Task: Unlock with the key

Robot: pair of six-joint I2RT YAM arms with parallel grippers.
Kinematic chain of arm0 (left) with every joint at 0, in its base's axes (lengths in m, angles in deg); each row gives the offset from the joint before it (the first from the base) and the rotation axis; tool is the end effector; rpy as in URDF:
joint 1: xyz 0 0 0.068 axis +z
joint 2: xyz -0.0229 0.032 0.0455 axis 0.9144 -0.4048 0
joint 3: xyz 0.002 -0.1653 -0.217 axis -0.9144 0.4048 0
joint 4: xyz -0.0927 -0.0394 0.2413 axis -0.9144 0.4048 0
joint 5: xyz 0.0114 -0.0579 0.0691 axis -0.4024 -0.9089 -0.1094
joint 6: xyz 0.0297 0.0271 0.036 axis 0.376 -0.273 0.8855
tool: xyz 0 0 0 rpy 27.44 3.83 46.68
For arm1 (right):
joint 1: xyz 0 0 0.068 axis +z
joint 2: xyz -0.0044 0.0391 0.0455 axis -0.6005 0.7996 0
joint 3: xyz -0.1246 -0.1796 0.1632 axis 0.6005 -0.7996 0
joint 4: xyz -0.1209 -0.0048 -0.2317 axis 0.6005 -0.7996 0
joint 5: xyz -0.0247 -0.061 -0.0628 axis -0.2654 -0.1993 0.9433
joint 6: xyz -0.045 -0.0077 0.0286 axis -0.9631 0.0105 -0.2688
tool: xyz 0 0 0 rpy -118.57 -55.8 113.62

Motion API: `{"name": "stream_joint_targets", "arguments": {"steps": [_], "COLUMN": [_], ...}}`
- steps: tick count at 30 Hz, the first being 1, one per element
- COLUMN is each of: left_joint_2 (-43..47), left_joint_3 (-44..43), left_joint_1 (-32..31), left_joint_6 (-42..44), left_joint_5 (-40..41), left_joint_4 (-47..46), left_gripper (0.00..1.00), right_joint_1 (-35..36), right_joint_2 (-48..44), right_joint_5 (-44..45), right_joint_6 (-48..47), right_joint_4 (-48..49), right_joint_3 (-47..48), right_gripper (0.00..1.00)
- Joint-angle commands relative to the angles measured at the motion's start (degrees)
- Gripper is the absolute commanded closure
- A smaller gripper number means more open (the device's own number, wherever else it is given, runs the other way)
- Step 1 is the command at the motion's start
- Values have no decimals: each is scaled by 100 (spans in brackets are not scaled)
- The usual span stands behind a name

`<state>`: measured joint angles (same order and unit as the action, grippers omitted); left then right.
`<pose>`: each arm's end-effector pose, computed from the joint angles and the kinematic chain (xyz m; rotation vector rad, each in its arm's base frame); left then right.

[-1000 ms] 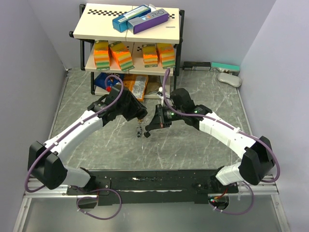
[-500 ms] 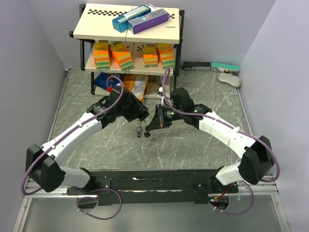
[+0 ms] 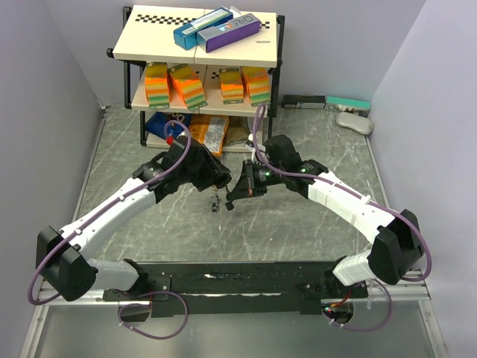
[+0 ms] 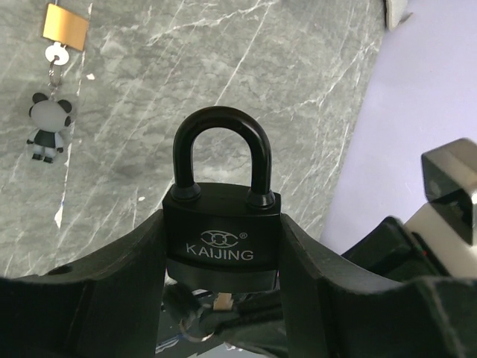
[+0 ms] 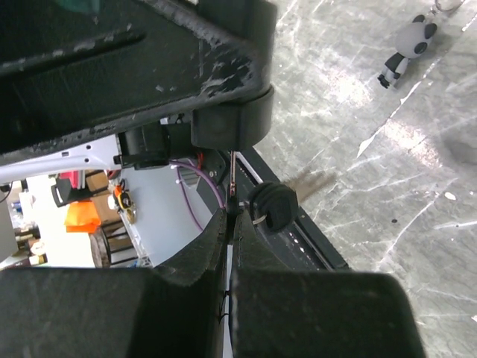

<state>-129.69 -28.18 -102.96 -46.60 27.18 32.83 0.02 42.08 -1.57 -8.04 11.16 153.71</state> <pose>0.2294 -0.1716 0.3241 -0.6634 2.3346 -0.9378 0.2334 0.2024 0.3039 -0.4536 2.4075 1.3566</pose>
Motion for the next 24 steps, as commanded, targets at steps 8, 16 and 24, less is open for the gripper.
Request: {"name": "stream_joint_targets", "arguments": {"steps": [8,16,24], "left_joint_2": [419,392,305], "left_joint_3": [45,-34,-60], "left_joint_1": [-95,-148,-218], "left_joint_6": [-411,-376,-385], "left_joint_5": [115,124,98], "left_joint_4": [-462,-401,-409], "left_gripper": [99,99,99], "right_joint_1": [-36,-45,-28], "right_joint_2": [-363,-275,-284], "right_joint_5": [172,129,76], "right_joint_6": [52,0,-18], "right_joint_4": [-77,-50,-24], "right_joint_3": [-90,33,68], "right_gripper": [100,100,100]}}
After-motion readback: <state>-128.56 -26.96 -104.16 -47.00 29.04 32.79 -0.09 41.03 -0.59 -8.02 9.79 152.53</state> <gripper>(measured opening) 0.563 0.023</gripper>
